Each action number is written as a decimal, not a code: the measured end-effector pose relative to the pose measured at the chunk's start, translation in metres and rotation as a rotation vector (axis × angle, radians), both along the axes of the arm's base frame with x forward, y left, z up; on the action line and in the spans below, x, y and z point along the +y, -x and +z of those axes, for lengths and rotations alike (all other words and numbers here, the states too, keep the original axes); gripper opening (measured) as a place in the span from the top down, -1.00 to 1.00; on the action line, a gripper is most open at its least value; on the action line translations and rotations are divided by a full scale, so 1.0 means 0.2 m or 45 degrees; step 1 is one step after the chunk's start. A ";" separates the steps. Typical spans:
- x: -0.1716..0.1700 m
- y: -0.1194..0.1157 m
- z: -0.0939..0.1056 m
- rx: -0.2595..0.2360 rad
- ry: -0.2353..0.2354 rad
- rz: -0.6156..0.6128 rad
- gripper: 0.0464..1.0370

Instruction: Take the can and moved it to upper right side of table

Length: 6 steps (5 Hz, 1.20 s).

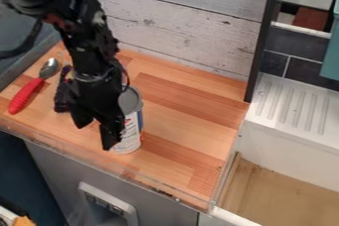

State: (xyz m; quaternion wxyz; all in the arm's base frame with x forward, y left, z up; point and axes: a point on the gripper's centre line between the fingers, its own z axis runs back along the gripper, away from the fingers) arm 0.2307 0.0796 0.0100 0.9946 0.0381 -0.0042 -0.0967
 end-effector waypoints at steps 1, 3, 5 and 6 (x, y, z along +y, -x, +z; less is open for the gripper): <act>-0.03 -0.07 0.00 -0.011 0.008 -0.013 -0.93; -0.12 -0.23 -0.01 -0.056 0.049 -0.062 -0.93; -0.20 -0.46 -0.01 -0.102 -0.007 -0.079 -0.93; -0.27 -0.56 -0.01 -0.133 0.009 -0.107 -0.93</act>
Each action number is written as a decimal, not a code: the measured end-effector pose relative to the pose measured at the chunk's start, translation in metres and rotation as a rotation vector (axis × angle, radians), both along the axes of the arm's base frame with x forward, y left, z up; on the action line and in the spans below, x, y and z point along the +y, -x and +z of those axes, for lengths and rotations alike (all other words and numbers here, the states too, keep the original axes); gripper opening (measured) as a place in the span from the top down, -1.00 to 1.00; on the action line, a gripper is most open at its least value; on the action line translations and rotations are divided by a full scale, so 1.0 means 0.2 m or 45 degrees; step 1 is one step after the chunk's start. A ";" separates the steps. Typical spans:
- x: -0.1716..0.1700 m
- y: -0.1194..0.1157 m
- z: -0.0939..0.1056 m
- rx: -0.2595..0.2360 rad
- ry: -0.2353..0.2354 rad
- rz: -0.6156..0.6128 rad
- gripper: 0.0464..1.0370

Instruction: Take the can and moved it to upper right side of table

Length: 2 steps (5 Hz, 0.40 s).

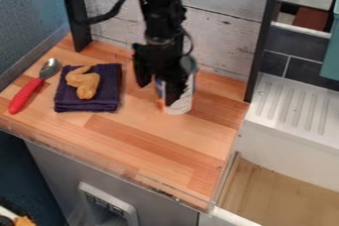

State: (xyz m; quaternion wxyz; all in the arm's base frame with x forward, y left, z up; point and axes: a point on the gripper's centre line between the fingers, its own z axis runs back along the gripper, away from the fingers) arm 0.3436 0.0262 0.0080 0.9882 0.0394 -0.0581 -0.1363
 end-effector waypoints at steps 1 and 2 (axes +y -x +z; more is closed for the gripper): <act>-0.05 -0.06 0.00 -0.010 0.008 -0.021 -0.93; -0.06 -0.08 -0.01 -0.013 0.013 -0.017 -0.93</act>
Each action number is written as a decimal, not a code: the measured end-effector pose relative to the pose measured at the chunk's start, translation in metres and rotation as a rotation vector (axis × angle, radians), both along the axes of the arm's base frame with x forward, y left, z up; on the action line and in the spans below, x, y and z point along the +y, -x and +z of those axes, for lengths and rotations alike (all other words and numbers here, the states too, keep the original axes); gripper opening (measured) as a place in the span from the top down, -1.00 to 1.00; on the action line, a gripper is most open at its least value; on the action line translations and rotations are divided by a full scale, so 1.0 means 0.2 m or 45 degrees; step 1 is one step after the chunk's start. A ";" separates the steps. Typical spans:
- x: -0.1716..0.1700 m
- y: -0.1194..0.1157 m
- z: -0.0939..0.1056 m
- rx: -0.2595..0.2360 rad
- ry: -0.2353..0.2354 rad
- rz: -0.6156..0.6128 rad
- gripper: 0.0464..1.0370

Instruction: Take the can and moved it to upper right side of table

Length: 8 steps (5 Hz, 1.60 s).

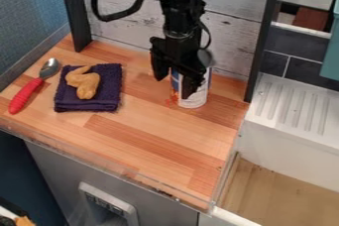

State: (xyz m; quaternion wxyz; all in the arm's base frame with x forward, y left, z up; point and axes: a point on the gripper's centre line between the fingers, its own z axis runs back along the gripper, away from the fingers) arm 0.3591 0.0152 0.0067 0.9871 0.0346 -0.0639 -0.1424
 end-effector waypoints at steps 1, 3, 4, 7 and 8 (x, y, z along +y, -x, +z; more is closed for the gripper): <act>0.00 0.01 0.00 0.004 0.010 0.005 -0.93; 0.02 0.08 0.01 0.024 0.040 0.018 -0.93; 0.03 0.13 0.06 0.011 0.038 -0.005 -0.93; 0.05 0.19 0.24 -0.080 0.081 0.005 -0.93; 0.06 0.19 0.24 -0.083 0.081 0.007 -0.93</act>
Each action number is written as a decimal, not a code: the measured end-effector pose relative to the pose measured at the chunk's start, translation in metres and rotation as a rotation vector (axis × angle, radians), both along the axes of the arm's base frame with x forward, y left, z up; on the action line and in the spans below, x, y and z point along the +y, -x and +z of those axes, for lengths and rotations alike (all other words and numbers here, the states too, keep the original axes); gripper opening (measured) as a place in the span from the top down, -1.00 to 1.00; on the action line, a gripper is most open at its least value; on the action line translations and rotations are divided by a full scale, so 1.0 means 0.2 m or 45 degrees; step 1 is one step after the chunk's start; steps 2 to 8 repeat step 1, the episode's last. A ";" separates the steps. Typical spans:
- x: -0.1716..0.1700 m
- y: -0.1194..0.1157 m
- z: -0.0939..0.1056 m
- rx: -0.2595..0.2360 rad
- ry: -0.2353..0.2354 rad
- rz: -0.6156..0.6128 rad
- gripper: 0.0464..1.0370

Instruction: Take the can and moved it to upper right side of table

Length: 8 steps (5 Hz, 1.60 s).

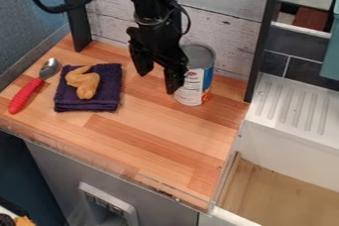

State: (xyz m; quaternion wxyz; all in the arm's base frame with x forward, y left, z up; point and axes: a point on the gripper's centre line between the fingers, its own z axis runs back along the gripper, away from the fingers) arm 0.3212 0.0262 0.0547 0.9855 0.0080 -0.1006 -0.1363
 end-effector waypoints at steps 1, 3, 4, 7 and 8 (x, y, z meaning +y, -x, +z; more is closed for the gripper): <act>0.00 0.00 0.00 0.004 -0.004 -0.003 -0.93; 0.00 0.00 0.00 0.004 -0.004 -0.003 -0.93; 0.00 0.00 0.00 0.004 -0.004 -0.003 -0.93; 0.00 0.00 0.00 0.004 -0.004 -0.003 -0.93; 0.00 0.00 0.00 0.004 -0.004 -0.003 -0.93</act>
